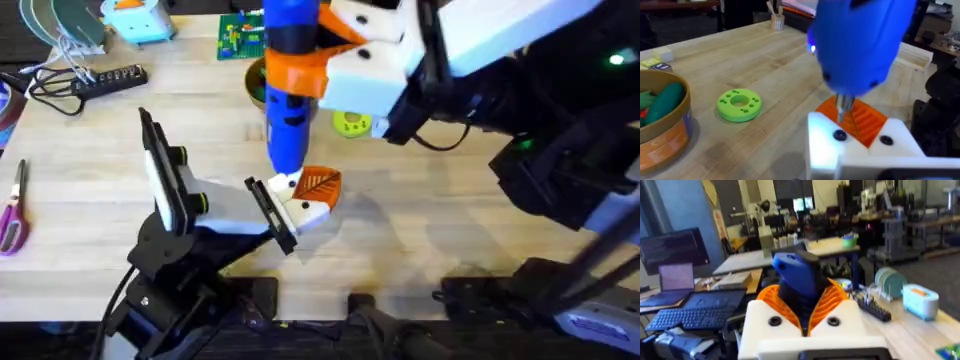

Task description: Pick up the gripper from the table and insert it into the empty holder that is missing its gripper. Then pick up a screw, insert it into the mounting hole, and use the screwdriver to tighten it. Finally, clean up the table by picking up the vegetable and placing it into the bucket.

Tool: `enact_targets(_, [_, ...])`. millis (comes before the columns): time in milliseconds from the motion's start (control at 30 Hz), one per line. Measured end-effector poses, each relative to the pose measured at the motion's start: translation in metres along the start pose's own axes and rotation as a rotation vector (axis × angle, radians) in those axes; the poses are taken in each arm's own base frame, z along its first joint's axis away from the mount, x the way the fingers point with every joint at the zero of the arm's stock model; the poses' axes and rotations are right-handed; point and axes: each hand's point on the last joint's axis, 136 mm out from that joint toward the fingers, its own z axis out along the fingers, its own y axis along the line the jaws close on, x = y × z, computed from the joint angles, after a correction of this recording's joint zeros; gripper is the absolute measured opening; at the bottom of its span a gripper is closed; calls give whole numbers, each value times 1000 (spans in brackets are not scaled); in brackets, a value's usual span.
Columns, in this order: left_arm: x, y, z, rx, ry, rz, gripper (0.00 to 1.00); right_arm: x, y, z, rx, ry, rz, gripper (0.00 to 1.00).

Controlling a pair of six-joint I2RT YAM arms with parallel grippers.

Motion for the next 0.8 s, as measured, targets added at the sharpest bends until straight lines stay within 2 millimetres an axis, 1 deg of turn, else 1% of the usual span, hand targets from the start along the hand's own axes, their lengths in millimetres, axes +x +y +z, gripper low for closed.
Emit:
enact_targets(67, [0, 0, 0, 0, 0, 0, 15, -12, 2, -1, -8, -42, -18, 24])
enact_targets(133, [0, 0, 0, 0, 0, 0, 15, -17, -2, -4, 2, -57, -18, 24])
enact_targets(200, [0, 0, 0, 0, 0, 0, 15, -17, -13, -8, 34, -53, -15, 24])
enact_targets(267, [0, 0, 0, -2, 0, 0, 15, -15, -29, -16, 85, -37, -33, 24])
enact_targets(367, [0, 1, 0, -3, 0, 0, 15, 0, -69, -34, 227, 45, -89, 24])
enact_targets(433, [0, 1, 0, -3, 0, 0, 15, 15, -102, -53, 352, 128, -150, 24])
enact_targets(533, [0, 1, 0, -3, -1, 0, 15, 34, -146, -87, 530, 268, -303, 24])
enact_targets(667, [0, 1, 0, -3, 0, 0, 15, 58, -195, -130, 725, 502, -555, 24])
enact_targets(733, [0, 1, 0, -3, 0, 0, 15, 69, -215, -146, 793, 632, -690, 24])
enact_targets(800, [0, 1, 0, -3, -1, 0, 15, 85, -233, -163, 832, 786, -814, 24])
